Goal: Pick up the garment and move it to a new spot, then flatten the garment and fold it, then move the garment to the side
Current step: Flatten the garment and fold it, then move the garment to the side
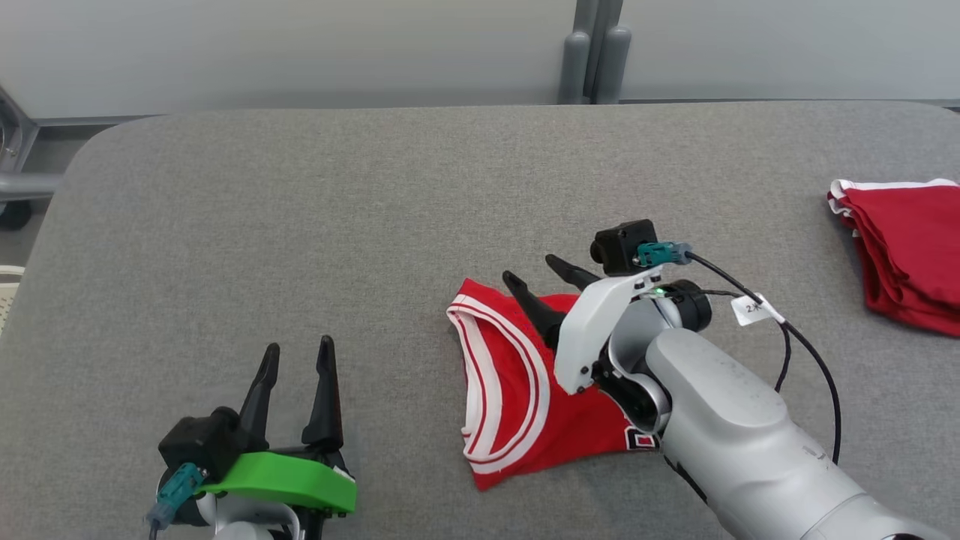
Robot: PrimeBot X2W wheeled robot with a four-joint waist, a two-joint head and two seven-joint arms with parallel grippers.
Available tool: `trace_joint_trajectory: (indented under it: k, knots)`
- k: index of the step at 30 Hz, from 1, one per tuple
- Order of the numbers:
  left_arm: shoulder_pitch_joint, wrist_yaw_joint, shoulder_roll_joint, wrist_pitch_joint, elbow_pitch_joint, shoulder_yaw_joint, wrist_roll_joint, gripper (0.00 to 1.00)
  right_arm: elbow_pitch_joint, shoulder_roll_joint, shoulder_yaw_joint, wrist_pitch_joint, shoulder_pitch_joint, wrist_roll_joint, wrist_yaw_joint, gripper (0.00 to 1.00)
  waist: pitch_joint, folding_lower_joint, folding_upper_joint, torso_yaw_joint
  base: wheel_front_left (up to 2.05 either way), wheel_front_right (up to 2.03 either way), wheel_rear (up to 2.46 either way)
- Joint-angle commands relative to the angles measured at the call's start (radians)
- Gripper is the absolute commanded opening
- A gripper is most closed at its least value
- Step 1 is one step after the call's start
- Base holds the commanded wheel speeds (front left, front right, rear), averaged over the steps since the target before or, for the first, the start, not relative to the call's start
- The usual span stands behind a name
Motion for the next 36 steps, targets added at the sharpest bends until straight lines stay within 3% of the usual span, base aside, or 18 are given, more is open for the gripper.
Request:
trace_joint_trajectory:
  k: [1,10,21,28,36]
  knots:
    - [0.011,0.002,0.001,-0.003,-0.005,-0.003,0.005,1.0,0.01,-0.008,-0.009,-0.014,-0.003,-0.015,0.0,1.0,-0.003,0.0,0.0,-0.013,0.0,0.0,0.0]
    - [0.025,0.021,0.017,0.007,-0.035,-0.023,0.03,1.0,-0.022,-0.126,-0.091,-0.073,0.061,-0.138,0.0,1.0,-0.004,0.0,0.0,-0.077,0.0,0.0,0.0]
    - [0.025,0.035,0.034,0.023,-0.078,-0.03,0.036,1.0,-0.15,-0.252,-0.195,0.019,0.238,-0.17,0.0,1.0,0.019,0.0,0.0,-0.102,0.0,0.0,0.0]
    - [0.007,0.04,0.04,0.034,-0.092,-0.036,0.036,1.0,-0.188,-0.256,-0.251,0.098,0.29,-0.145,0.0,1.0,0.052,0.0,0.0,-0.068,0.0,0.0,0.0]
    - [-0.008,0.04,0.043,0.032,-0.088,-0.039,0.027,1.0,-0.148,-0.259,-0.273,0.173,0.276,-0.111,0.0,1.0,0.082,0.0,0.0,0.007,0.0,0.0,0.0]
